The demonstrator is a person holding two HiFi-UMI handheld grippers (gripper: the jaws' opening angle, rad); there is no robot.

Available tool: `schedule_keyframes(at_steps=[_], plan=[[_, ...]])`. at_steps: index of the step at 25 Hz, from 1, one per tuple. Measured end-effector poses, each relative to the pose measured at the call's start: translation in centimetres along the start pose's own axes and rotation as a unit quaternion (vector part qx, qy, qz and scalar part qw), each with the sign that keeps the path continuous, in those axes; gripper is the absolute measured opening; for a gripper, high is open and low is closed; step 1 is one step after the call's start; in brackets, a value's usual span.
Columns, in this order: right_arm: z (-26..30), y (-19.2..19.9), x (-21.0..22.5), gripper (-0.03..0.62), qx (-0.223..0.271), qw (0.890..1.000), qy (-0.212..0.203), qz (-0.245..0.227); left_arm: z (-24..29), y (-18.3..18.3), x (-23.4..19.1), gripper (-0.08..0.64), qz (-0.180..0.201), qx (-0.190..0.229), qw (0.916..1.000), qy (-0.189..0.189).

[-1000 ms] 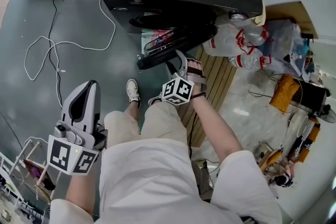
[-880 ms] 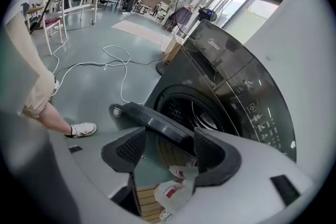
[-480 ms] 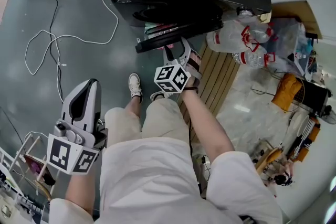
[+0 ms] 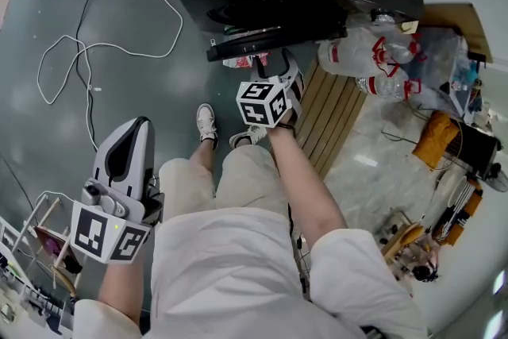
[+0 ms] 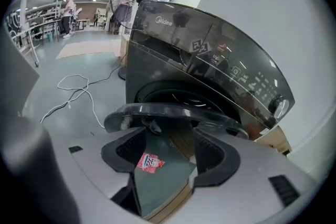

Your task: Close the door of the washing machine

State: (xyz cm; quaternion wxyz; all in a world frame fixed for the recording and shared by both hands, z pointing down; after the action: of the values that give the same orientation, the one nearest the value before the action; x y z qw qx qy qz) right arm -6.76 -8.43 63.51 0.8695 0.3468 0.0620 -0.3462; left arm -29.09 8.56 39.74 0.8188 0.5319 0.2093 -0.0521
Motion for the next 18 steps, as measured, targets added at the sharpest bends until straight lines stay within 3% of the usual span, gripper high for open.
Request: schedule_keyframes(at_steps=[3, 18], plan=[[0.5, -0.5, 0.1, 0.244, 0.009, 1.000, 0.006, 0.000, 0.1, 0.4, -0.5, 0.004, -0.002, -0.002, 1.0000, -0.002], [4.5, -3.8, 0.6, 0.241, 0.068, 0.997, 0.021, 0.004, 1.4, 3.7, -3.2, 0.005, -0.017, -0.016, 0.9995, -0.022]])
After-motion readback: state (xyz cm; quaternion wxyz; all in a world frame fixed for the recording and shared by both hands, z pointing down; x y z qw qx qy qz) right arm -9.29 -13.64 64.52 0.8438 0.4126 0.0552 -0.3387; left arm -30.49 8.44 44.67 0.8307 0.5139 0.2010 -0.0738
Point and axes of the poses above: the fingertips, and each gripper's own axes: z forward along the fingers, x to its right, y out of its underside, the point moved 6 cm from there along -z, backward along the fingers, and after that the axes turned 4 degrees about z, right-handed, at the moved point
